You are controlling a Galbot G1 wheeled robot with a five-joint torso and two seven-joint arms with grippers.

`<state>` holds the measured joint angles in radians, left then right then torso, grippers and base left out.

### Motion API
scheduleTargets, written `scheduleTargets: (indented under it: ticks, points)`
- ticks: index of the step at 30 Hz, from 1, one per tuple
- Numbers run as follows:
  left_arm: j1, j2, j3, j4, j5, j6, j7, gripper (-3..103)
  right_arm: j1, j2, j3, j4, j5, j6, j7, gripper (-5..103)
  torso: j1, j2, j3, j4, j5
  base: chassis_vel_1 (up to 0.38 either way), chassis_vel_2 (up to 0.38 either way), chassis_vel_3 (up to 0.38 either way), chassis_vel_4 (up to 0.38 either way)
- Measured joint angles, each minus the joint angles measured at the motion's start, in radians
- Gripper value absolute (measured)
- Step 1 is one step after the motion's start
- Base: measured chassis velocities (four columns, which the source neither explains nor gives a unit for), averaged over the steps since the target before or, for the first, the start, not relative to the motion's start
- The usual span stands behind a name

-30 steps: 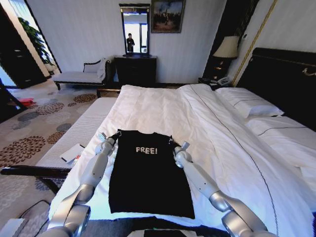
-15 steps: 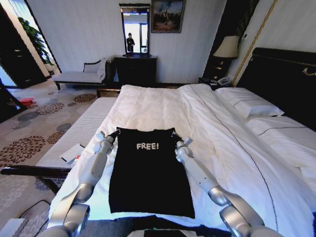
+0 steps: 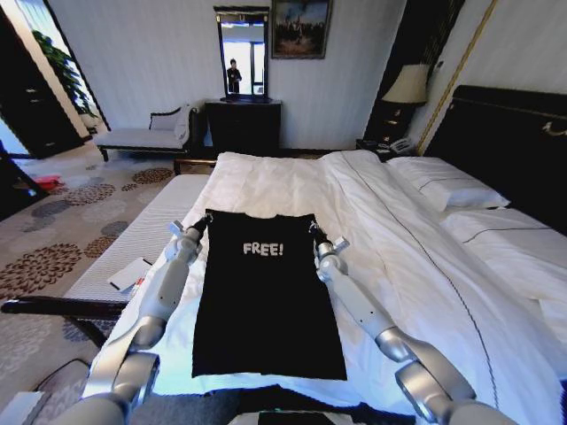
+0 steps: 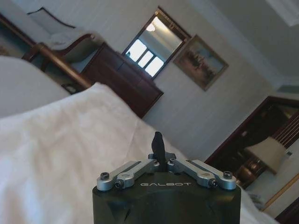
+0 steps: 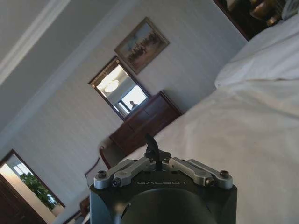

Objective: Fold the clothes on the bed.

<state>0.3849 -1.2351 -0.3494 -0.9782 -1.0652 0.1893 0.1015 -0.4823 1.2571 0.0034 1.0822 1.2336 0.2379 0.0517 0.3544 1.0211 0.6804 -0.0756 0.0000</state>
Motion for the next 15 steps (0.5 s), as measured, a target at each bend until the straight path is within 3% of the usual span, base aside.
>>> scheduleTargets:
  ticks: [15]
  points:
    - [-0.095, 0.039, 0.058, 0.041, -0.039, -0.002, 0.024, 2, 0.131, -0.005, -0.049, -0.047, 0.022, -0.004, 0.014, 1, 0.0, 0.0, 0.0, 0.0001, 0.0, 0.0, 0.0, 0.0, 0.0]
